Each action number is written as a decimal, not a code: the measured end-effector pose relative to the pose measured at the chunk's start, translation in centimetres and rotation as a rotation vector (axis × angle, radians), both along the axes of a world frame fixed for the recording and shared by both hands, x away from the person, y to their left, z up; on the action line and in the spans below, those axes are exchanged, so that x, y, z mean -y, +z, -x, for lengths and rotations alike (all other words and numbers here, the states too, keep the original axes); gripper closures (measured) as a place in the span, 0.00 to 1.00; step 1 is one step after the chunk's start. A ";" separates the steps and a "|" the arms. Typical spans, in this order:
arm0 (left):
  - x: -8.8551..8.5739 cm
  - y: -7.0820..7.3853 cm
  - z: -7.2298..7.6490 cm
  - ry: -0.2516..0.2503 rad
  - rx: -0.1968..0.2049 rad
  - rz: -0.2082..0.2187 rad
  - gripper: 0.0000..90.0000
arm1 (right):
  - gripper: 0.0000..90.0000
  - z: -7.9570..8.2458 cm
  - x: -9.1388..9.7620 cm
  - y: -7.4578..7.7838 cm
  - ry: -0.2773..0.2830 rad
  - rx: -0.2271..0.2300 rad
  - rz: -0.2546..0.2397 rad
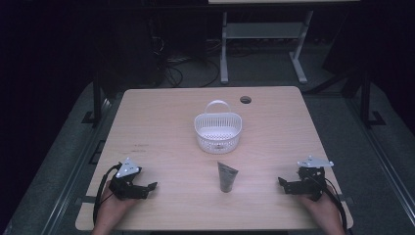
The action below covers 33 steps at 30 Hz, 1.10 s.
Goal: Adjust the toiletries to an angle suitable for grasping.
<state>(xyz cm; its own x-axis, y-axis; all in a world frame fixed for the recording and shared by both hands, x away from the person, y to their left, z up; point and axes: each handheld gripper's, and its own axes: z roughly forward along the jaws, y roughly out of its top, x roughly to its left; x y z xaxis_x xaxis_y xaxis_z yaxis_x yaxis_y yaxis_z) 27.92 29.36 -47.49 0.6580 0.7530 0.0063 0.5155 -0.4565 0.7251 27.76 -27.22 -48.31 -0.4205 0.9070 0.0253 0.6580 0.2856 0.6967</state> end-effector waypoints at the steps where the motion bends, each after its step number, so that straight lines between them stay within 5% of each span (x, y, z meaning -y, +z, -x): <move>1: 0.0 0.0 0.0 0.000 0.000 0.000 0.14 | 0.00 0.0 0.0 0.0 0.000 0.000 0.000; 11: 0.1 0.0 0.0 0.007 -0.001 0.000 0.14 | 0.00 0.0 0.0 0.0 0.000 -0.001 0.000; 21: 1.4 1.0 0.1 -0.038 -0.017 0.006 0.17 | 0.00 0.0 0.0 0.0 0.000 0.000 0.001; 33: 2.4 2.8 0.3 -0.091 -0.035 0.079 0.52 | 0.00 0.0 0.0 0.0 -0.001 0.001 -0.001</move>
